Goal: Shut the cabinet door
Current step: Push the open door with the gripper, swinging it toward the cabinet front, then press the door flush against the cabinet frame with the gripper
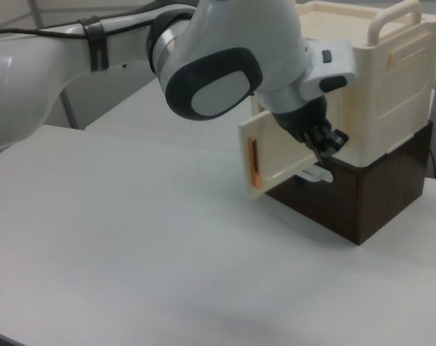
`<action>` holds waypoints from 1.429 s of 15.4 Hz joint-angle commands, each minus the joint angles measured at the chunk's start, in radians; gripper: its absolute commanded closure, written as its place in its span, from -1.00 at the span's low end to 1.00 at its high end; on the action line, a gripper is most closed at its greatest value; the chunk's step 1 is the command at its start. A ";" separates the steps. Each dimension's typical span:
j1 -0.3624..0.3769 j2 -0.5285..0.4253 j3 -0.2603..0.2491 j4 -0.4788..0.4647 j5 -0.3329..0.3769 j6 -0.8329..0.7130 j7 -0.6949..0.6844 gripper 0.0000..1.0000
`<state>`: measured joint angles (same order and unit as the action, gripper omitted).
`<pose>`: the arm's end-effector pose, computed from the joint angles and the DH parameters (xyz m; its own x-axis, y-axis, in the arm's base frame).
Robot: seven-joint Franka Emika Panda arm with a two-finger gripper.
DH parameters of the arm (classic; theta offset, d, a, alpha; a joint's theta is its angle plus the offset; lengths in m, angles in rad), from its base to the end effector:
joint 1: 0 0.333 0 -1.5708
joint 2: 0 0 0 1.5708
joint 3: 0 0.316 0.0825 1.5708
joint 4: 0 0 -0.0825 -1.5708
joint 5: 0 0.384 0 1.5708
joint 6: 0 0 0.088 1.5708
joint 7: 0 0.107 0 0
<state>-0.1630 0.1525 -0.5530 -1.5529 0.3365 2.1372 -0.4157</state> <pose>0.5091 -0.3894 0.6175 0.8008 -0.3479 0.4875 -0.3668 -0.9284 -0.0600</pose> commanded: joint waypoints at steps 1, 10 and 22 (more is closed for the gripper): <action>0.013 -0.018 0.044 -0.019 0.084 -0.003 -0.011 1.00; 0.013 0.081 0.231 0.031 0.286 0.183 0.116 1.00; 0.010 0.130 0.323 0.016 0.319 0.388 0.183 1.00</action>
<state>-0.1525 0.3170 -0.2305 -1.5258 0.6523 2.6156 -0.2022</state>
